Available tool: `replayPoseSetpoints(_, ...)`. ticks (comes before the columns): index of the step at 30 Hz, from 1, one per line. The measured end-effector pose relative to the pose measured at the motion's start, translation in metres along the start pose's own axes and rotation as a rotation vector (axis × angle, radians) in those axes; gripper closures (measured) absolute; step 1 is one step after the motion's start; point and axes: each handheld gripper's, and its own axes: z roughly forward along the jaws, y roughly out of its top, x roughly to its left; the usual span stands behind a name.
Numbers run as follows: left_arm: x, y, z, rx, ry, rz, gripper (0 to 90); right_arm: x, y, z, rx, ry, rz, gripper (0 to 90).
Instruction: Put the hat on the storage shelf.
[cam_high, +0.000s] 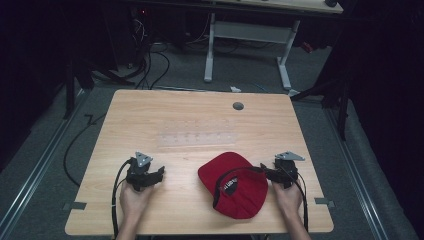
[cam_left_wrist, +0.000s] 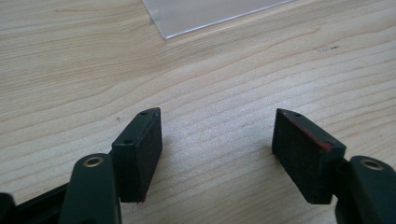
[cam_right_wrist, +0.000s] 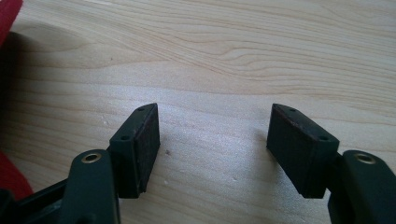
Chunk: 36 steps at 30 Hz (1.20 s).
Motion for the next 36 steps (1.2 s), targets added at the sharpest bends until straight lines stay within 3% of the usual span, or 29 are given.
replayPoseSetpoints(23,-0.0004,-0.0005,-0.0003,0.007,-0.007,0.005,30.5,-0.0002,0.0001,0.0002,0.002,0.006,-0.008,33.3)
replayPoseSetpoints(36,-0.0007,-0.0005,-0.0003,0.007,-0.008,0.003,30.1,-0.0036,-0.0004,-0.0037,-0.016,0.007,0.023,42.7)
